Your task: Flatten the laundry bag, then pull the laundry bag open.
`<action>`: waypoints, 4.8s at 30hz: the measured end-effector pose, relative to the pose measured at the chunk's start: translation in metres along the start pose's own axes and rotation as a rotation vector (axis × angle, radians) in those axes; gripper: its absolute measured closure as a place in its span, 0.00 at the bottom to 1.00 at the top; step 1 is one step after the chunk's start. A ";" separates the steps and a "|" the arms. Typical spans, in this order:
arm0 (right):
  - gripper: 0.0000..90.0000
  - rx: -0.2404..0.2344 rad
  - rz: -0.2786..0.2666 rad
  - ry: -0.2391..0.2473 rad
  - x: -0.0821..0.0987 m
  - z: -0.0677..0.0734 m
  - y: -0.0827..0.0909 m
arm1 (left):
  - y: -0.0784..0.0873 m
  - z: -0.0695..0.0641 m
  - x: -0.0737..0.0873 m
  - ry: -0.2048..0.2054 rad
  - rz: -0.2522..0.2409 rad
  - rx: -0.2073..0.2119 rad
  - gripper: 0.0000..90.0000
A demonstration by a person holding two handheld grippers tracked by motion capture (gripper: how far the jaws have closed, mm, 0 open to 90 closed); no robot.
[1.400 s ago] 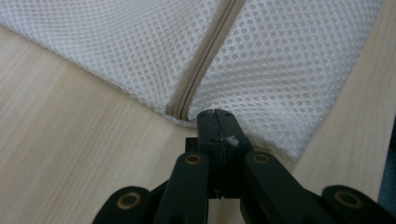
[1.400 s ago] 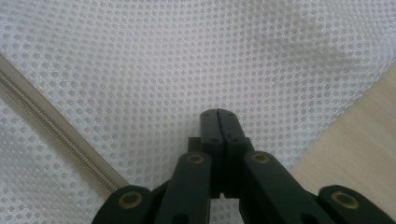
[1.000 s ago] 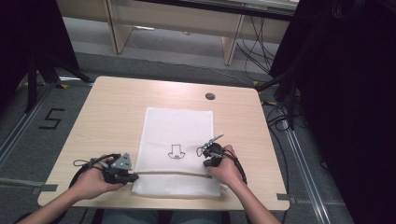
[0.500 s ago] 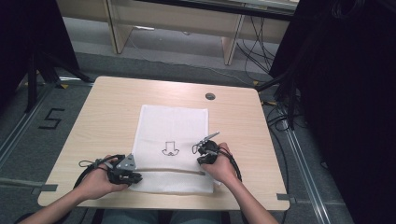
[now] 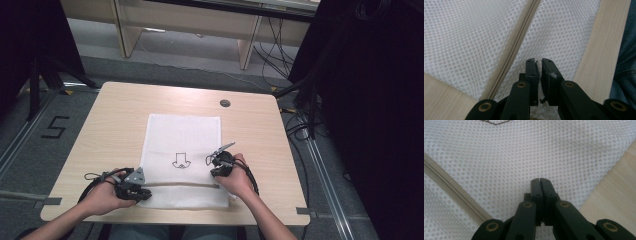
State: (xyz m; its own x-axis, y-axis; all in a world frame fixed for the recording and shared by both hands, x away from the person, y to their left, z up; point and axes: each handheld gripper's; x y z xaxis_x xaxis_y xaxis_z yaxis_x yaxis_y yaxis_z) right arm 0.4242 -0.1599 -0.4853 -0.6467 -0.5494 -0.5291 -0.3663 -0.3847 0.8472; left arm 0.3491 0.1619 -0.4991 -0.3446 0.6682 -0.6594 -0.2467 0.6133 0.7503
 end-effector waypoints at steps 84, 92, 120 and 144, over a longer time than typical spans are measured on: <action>1.00 -0.054 0.014 -0.079 0.040 -0.001 0.040 | 0.004 0.020 -0.010 0.049 -0.321 -0.105 0.52; 1.00 -0.051 0.059 -0.090 0.043 0.002 0.034 | 0.005 0.014 -0.020 0.043 -0.328 -0.114 0.52; 1.00 -0.075 0.028 -0.041 0.041 0.003 0.028 | -0.046 -0.017 -0.085 -0.062 -0.294 0.041 0.64; 1.00 -0.090 0.021 -0.041 0.042 0.000 0.028 | -0.095 -0.032 -0.126 -0.152 -0.232 0.119 0.71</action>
State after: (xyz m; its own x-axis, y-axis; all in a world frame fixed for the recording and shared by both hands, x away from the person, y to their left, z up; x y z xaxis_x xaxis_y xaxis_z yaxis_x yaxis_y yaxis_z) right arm 0.3868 -0.1936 -0.4841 -0.6809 -0.5278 -0.5077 -0.2926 -0.4395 0.8493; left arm 0.3866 0.0059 -0.4860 -0.1496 0.5542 -0.8188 -0.1919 0.7961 0.5739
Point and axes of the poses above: each handheld gripper's, and its own axes: y roughly backward along the jaws, x roughly out of its underside, z roughly to its left, and after that the axes turned 6 degrees about -z, right-handed
